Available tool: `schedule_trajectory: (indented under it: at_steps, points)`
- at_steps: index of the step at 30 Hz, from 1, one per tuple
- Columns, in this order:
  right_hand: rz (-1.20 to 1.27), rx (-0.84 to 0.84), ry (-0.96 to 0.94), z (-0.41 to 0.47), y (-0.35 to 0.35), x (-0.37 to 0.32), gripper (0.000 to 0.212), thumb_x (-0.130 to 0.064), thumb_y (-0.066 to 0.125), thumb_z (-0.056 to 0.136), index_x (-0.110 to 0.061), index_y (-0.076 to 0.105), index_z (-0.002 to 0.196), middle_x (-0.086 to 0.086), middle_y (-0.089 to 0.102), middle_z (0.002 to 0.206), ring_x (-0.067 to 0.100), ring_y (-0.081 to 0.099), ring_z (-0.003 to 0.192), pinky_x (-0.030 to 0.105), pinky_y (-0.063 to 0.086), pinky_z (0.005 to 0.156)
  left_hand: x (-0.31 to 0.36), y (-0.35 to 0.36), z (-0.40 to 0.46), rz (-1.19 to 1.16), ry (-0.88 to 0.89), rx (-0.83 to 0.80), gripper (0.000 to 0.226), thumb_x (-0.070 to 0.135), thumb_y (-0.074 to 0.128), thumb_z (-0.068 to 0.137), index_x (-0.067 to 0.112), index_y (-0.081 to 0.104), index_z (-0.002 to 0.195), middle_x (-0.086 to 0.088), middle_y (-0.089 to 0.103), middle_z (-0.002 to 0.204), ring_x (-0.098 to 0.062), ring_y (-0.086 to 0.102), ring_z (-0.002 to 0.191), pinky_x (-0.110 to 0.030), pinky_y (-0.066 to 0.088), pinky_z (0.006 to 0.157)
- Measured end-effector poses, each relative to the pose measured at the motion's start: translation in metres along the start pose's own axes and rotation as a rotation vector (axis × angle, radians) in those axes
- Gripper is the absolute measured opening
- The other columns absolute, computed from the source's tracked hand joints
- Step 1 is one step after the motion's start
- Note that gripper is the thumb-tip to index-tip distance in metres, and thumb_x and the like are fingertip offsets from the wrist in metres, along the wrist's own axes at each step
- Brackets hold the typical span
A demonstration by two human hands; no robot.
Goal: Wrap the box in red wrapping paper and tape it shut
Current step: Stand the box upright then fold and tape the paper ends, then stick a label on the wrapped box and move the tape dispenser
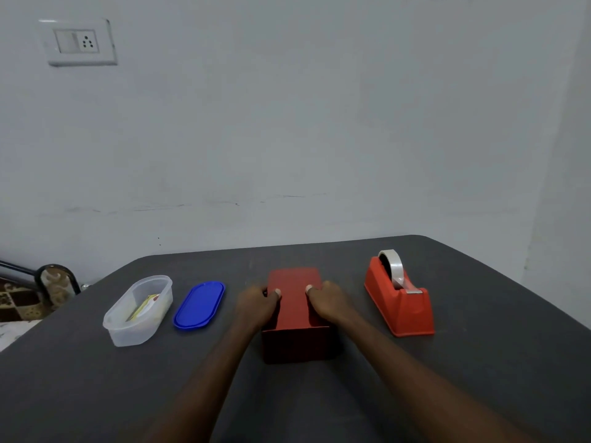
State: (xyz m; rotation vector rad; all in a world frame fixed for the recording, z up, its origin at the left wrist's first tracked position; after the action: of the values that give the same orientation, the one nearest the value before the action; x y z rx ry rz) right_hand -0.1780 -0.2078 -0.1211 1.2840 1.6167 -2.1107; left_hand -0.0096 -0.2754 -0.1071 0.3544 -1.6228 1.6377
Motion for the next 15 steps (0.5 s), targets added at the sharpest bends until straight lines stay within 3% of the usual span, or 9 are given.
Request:
schedule_trajectory:
  at_steps: [3,6,12,15]
  points:
    - [0.016,0.056,-0.023,-0.001,-0.005,-0.010,0.054,-0.046,0.045,0.096,0.000,0.061,0.119,0.020,0.066,0.119,0.038,0.062,0.113,0.038,0.049,0.094,0.000,-0.005,-0.001,-0.015,0.019,-0.020,0.026,0.031,0.051,0.100,0.011,0.062,0.111,-0.013,0.068,0.109,-0.026,0.065,0.101,-0.038,0.053,0.090]
    - [-0.090,0.141,-0.075,-0.008,-0.016,-0.031,0.058,-0.044,0.048,0.096,0.000,0.047,0.133,0.022,0.058,0.133,0.041,0.053,0.124,0.043,0.044,0.099,-0.003,-0.019,-0.004,-0.015,0.012,-0.011,0.051,0.034,0.052,0.100,0.004,0.047,0.141,-0.015,0.058,0.133,-0.026,0.057,0.120,-0.034,0.044,0.099]
    - [-0.178,0.185,-0.267,-0.014,-0.004,-0.084,0.050,-0.042,0.050,0.092,0.002,0.052,0.118,0.026,0.063,0.120,0.042,0.055,0.114,0.043,0.046,0.092,-0.021,-0.069,0.003,-0.007,0.003,0.069,0.052,0.033,0.057,0.097,0.005,0.051,0.140,-0.014,0.060,0.133,-0.026,0.056,0.120,-0.030,0.042,0.099]
    - [-0.200,0.151,-0.334,-0.019,0.014,-0.109,0.049,-0.039,0.053,0.093,0.002,0.052,0.120,0.025,0.061,0.122,0.041,0.052,0.117,0.040,0.043,0.092,-0.035,-0.104,0.006,0.048,-0.001,0.133,0.047,0.031,0.059,0.095,0.006,0.057,0.135,-0.013,0.062,0.130,-0.026,0.056,0.121,-0.029,0.040,0.099]
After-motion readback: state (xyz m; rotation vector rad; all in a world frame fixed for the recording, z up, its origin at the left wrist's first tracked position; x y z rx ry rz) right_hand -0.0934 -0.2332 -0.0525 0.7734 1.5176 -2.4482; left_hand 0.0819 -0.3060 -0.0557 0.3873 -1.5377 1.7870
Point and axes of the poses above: each hand's wrist, its own z-axis towards the middle knuckle, its own y-axis out of the palm, x = y × z, the point moved 10 cm from there along z, towards the middle knuckle
